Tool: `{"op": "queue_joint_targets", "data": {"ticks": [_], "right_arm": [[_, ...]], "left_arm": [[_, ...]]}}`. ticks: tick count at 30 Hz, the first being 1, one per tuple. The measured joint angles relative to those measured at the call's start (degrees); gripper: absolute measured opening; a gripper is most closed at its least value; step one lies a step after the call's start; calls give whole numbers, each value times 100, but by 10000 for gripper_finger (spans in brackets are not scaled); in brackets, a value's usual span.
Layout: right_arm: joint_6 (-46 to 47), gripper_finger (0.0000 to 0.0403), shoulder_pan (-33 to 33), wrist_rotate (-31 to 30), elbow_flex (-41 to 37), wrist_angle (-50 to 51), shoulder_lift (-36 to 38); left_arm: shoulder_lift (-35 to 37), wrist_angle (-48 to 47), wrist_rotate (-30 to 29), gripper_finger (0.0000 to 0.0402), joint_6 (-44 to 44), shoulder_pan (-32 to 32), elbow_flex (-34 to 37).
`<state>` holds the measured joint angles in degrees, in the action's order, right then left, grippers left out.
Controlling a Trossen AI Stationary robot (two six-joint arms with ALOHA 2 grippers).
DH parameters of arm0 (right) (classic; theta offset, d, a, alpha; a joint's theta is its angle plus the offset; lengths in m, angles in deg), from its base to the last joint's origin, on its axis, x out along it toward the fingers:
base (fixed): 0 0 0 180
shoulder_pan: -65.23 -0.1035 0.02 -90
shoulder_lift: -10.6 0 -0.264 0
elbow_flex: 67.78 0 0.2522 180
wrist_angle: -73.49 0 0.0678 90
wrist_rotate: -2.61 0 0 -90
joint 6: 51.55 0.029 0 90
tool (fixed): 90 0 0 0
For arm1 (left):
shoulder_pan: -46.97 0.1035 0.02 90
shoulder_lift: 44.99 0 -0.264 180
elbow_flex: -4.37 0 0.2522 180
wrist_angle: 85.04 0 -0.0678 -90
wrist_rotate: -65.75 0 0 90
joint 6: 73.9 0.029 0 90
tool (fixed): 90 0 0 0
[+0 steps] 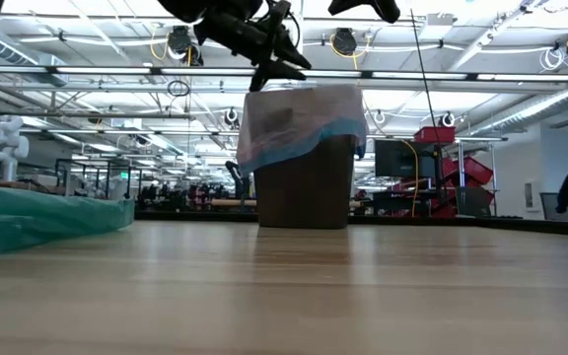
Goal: Place trash/remove bag and relplace
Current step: Put the brown napkin into the trash bin
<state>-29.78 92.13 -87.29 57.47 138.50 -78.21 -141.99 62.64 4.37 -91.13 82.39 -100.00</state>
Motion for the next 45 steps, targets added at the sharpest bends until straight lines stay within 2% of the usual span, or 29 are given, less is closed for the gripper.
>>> {"op": "queue_joint_targets", "data": {"ticks": [4, 8, 11, 14, 17, 23, 28, 35, 38, 41, 45], "right_arm": [[1, 46, 0, 0, 2, 13, 0], [1, 63, 0, 4, 0, 77, 0], [-6, 72, 0, 4, 2, 103, 0], [-12, 79, 0, 4, 2, 98, 0], [-19, 83, 0, 4, 1, 98, 0], [-19, 84, 0, 4, 1, 337, 0], [-15, 84, -2, 2, -41, 552, 2], [-1, 84, -4, 2, -136, 481, 0], [-1, 84, -4, 2, -136, 474, 0], [-17, 84, -4, 2, -136, 467, 0], [-36, 84, -4, 3, -142, 407, -2]], "left_arm": [[191, -647, -7, 143, 294, 244, -101], [374, -2479, -169, 128, 834, 514, -697], [488, -3963, -1057, 96, 1566, 588, -1229], [620, -4906, -1980, 54, 1944, 582, -1561], [755, -5464, -2306, 12, 1948, 582, -1598], [901, -6965, -2931, 2, 1908, 582, -1501], [1422, -6844, -3040, 1, 1487, 587, -633], [2425, -6092, -2995, 1, 1131, 765, 1522], [2514, -6075, -2666, 1, 1044, 901, 2433], [2496, -5633, -2607, 1, 964, 1027, 3223], [2360, -4816, -2623, 11, 850, 1104, 3747]]}}
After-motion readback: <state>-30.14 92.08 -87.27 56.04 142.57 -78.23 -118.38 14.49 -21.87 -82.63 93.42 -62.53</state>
